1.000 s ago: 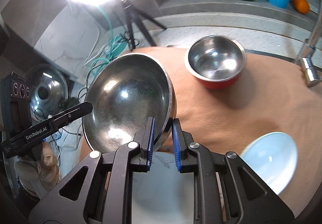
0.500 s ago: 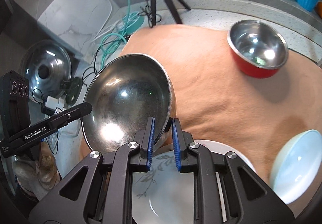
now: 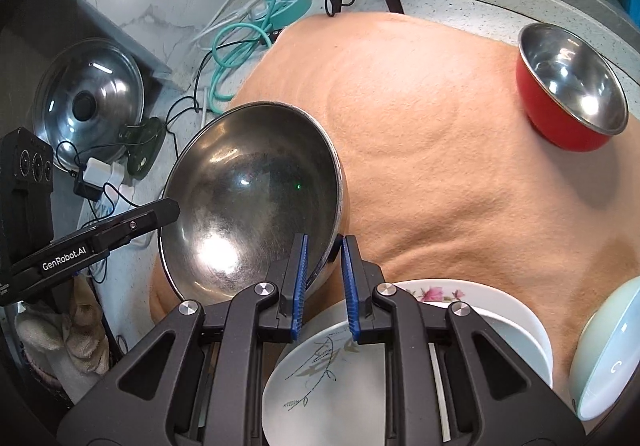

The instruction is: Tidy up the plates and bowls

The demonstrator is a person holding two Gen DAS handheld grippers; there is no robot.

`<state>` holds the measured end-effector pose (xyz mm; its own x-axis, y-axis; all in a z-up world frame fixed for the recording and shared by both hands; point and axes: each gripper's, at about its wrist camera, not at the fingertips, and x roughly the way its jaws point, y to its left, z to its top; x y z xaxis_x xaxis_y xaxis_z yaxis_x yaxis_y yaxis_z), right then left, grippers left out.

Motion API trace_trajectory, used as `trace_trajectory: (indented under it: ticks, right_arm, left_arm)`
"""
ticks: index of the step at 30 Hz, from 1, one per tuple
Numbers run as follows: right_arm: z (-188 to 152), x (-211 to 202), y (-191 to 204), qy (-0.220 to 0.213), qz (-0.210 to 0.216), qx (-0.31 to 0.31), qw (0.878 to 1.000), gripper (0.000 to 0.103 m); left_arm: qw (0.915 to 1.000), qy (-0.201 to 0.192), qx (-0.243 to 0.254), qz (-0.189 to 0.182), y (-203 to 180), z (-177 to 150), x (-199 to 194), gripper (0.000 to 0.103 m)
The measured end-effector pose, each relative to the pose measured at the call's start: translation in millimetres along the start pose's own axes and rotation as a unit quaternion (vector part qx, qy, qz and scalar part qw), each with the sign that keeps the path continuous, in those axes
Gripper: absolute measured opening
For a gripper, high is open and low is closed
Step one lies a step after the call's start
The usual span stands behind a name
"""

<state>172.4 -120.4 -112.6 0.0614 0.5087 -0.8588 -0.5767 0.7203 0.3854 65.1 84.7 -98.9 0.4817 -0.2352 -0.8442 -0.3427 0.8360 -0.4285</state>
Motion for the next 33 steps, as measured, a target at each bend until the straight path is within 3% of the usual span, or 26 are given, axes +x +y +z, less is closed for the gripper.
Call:
trace_trajectory:
  ticks: [12, 14, 17, 23, 30, 33]
  right_arm:
    - [0, -5, 0, -0.008, -0.013, -0.007, 1.0, 0.019]
    - [-1, -11, -2, -0.015, -0.014, -0.004, 1.0, 0.025]
    - [-2, -29, -9, -0.037, -0.022, 0.0, 0.999, 0.039]
    - [-7, -64, -35, -0.078, -0.025, 0.028, 0.996, 0.047]
    - [-10, -105, -65, -0.132, -0.071, 0.036, 0.988, 0.047]
    - [-11, -117, -81, -0.15, -0.071, 0.052, 0.985, 0.047]
  left_arm:
    - [0.9997, -0.007, 0.013, 0.018, -2, 3, -2, 0.016]
    - [0.9995, -0.015, 0.018, 0.023, -4, 4, -6, 0.016]
    - [0.9989, -0.028, 0.026, 0.026, -9, 8, -13, 0.016]
    - [0.9965, -0.047, 0.065, 0.024, -36, 16, -19, 0.016]
    - [0.9929, -0.04, 0.112, 0.005, -79, 25, -2, 0.016]
    - [0.9909, -0.037, 0.129, -0.005, -99, 30, 8, 0.016]
